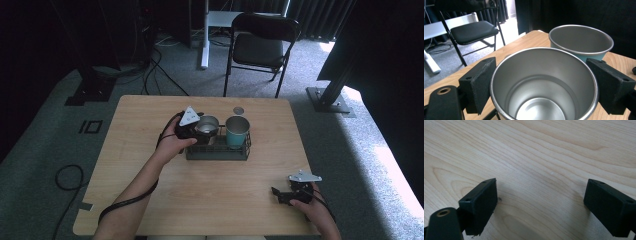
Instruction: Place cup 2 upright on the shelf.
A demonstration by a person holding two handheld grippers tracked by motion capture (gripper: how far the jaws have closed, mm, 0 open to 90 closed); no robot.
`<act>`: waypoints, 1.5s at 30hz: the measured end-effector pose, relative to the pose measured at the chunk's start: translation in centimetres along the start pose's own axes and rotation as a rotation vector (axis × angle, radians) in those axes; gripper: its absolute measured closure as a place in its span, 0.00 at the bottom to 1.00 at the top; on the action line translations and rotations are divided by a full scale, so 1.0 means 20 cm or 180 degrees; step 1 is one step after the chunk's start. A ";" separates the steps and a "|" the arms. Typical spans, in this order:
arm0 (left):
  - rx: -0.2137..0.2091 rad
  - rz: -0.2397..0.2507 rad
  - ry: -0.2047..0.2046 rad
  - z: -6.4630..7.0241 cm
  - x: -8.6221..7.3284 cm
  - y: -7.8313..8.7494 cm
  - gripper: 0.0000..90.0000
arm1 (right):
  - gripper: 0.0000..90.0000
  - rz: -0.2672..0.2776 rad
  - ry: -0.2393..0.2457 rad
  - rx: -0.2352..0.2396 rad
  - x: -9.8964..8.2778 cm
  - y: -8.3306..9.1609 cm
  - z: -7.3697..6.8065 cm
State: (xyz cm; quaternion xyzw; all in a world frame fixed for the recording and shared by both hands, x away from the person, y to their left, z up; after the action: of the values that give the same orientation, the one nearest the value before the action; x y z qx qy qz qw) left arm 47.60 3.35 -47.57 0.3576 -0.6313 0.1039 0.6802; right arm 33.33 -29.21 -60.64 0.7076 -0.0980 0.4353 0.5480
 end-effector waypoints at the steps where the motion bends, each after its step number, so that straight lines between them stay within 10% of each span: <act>1: 0.0001 -0.0013 0.0001 0.00 -0.01 0.00 0.15 | 0.13 0.0000 0.0000 0.0000 0.00 0.00 0.00; 27: -0.0016 -0.0189 0.0055 -0.01 -0.13 -0.08 0.15 | 0.13 0.0000 0.0001 0.0001 0.00 0.00 0.00; 45: 0.0065 -0.0139 0.0139 -0.02 -0.09 0.04 0.03 | 0.13 0.0000 0.0002 -0.0001 0.00 0.00 0.00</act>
State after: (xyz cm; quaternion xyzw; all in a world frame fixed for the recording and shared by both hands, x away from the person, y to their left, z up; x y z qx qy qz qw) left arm 47.15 4.77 -48.97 0.3759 -0.6072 0.1033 0.6923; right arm 33.33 -29.21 -60.64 0.7073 -0.0979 0.4354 0.5482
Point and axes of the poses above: each handheld gripper's, and its own axes: y roughly backward along the jaws, x roughly out of its top, z roughly to its right, the point moved 7 cm from there along -y, roughly forward along the jaws, and after that the axes turned 1 degree about -y, right-handed, at the moved point
